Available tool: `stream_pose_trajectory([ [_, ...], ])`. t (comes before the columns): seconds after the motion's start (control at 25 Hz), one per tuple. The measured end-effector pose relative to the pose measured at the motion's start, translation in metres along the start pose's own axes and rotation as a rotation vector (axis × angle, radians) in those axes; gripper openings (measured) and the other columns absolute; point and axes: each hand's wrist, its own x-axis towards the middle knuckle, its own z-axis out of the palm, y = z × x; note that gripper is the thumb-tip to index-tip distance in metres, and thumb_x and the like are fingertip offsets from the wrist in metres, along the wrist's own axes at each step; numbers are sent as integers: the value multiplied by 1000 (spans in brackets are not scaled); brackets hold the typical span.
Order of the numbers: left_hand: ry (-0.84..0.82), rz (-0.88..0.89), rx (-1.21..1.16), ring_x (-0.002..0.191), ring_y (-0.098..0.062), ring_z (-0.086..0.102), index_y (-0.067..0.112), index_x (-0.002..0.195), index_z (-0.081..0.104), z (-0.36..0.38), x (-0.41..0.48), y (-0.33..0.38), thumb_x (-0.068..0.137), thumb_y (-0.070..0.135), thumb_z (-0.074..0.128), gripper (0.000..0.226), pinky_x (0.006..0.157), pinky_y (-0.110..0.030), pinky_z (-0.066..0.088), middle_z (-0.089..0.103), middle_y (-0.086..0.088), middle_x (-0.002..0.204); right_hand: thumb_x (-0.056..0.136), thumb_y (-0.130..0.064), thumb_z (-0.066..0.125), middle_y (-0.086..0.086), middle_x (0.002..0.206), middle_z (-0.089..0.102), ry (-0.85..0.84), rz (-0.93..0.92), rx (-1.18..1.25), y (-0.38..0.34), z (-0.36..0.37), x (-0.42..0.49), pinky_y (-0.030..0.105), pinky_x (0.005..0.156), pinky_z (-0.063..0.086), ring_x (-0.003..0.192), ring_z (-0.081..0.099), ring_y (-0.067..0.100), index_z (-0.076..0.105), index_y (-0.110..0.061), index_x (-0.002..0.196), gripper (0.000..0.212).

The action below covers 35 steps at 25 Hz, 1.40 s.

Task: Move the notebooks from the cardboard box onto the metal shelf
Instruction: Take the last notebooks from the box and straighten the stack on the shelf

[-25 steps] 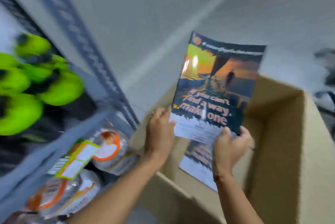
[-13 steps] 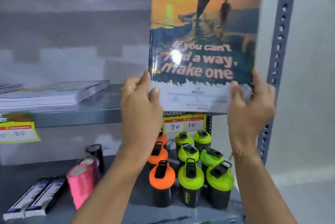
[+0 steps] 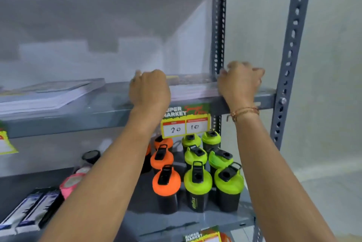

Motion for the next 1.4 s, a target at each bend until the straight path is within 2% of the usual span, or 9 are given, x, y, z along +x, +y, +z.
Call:
stream_pose_trajectory([
  [0.12, 391, 449, -95, 126, -40, 49, 0, 114, 63, 43, -39, 48, 80, -5, 37, 43, 108, -47, 35, 65, -17, 123, 93, -12, 51, 20, 106, 66, 616, -259, 340, 54, -28, -63, 34, 88, 43, 100, 54, 29, 66, 1, 105, 23],
  [0.2, 386, 742, -287, 120, -38, 56, 3, 113, 67, 89, -102, 89, 82, -1, 40, 41, 107, -49, 36, 69, -11, 121, 94, -12, 49, 17, 99, 63, 737, -191, 333, 124, -41, -125, 41, 79, 47, 88, 57, 34, 61, 7, 105, 25],
  [0.28, 30, 966, -428, 113, -33, 63, 6, 107, 71, 145, -192, 130, 83, 6, 40, 39, 102, -48, 44, 73, -9, 113, 90, -25, 49, 12, 106, 58, 597, 257, 269, 219, -47, -192, 45, 82, 46, 93, 57, 37, 56, 2, 112, 36],
  [0.44, -1202, 1028, -265, 111, -32, 61, 8, 109, 62, 251, -360, 175, 84, 5, 39, 34, 89, -37, 51, 70, -17, 110, 78, -35, 46, 26, 125, 56, 276, 1349, -118, 396, -69, -353, 47, 102, 39, 119, 48, 40, 55, -3, 119, 53],
  [0.64, -1614, 869, 234, 124, -34, 51, 0, 129, 43, 387, -483, 167, 90, 5, 40, 40, 101, -37, 43, 52, -24, 135, 85, -29, 57, 18, 152, 24, 86, 2115, -358, 480, -84, -464, 44, 114, 26, 139, 24, 34, 25, -4, 141, 70],
  [0.84, -1636, 767, 250, 135, -36, 34, 1, 145, 13, 414, -562, 148, 88, 4, 43, 65, 110, -42, 34, 24, -20, 151, 91, -17, 41, 15, 153, 17, 23, 2080, -490, 512, -58, -507, 44, 109, 27, 138, 19, 33, 16, -12, 143, 59],
  [1.0, -1564, 547, 80, 124, -40, 44, 4, 136, 31, 408, -586, 152, 86, 1, 49, 53, 102, -47, 42, 43, -21, 138, 89, -18, 46, 13, 138, 35, 82, 2045, -489, 516, -60, -502, 44, 104, 32, 124, 34, 32, 23, -12, 138, 54],
  [1.24, -1500, 320, 197, 137, -37, 26, 8, 146, 11, 444, -579, 156, 85, 10, 56, 77, 114, -52, 26, 21, -12, 153, 87, -20, 53, 17, 135, 35, 156, 2110, -275, 521, -80, -499, 47, 105, 31, 123, 35, 36, 31, -8, 128, 49],
  [1.4, -1457, 308, 170, 129, -41, 40, 6, 139, 27, 450, -583, 155, 83, 5, 58, 63, 109, -50, 34, 34, -17, 145, 90, -25, 51, 17, 136, 35, 304, 2121, -276, 523, -72, -500, 48, 106, 30, 124, 33, 37, 34, -7, 126, 44],
])
